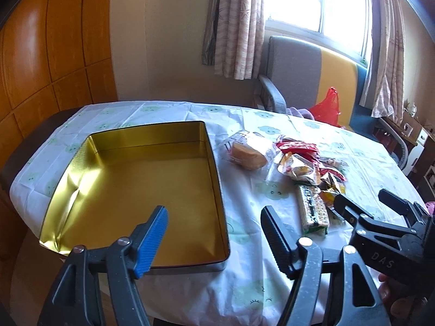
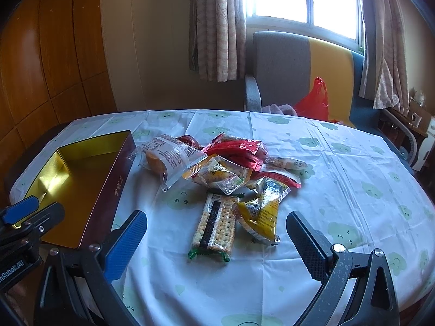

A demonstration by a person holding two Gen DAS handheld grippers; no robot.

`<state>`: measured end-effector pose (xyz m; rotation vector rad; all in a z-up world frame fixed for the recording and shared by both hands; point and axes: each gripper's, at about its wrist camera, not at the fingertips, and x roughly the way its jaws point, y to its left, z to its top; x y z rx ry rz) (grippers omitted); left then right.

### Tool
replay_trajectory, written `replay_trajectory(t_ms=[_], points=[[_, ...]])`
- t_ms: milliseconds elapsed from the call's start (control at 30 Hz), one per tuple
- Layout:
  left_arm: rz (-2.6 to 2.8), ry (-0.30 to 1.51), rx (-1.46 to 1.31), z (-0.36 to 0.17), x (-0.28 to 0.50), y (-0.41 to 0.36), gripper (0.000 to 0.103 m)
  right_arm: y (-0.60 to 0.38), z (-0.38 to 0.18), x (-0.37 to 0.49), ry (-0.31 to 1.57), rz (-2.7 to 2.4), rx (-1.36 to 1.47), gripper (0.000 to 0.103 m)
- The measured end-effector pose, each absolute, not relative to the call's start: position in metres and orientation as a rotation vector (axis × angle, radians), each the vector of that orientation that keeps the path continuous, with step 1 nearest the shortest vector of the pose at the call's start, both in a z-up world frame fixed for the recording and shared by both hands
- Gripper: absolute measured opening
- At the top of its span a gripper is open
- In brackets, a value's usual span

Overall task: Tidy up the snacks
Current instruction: 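Move the left tool from the gold tin toward the snack pile, then close the left gripper on the cracker pack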

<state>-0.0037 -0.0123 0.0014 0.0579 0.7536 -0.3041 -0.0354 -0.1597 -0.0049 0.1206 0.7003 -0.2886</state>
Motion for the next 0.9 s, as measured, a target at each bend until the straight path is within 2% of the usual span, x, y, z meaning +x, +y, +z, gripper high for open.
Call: replay_trajectory(t_ms=[600, 767, 900], points=[[-0.388, 0.798, 0.119, -0.002, -0.001, -0.03, 0.069, -0.195, -0.019, -0.043, 0.747, -0.352, 0.176, 0.103], [-0.461, 0.819, 0.161, -0.005, 0.005, -0.047, 0.06, -0.224, -0.032, -0.056, 0.787, -0.414, 0.217, 0.103], [-0.535, 0.829, 0.224, -0.008, 0.009, -0.072, 0.058, -0.241, -0.044, -0.069, 0.819, -0.449, 0.226, 0.103]])
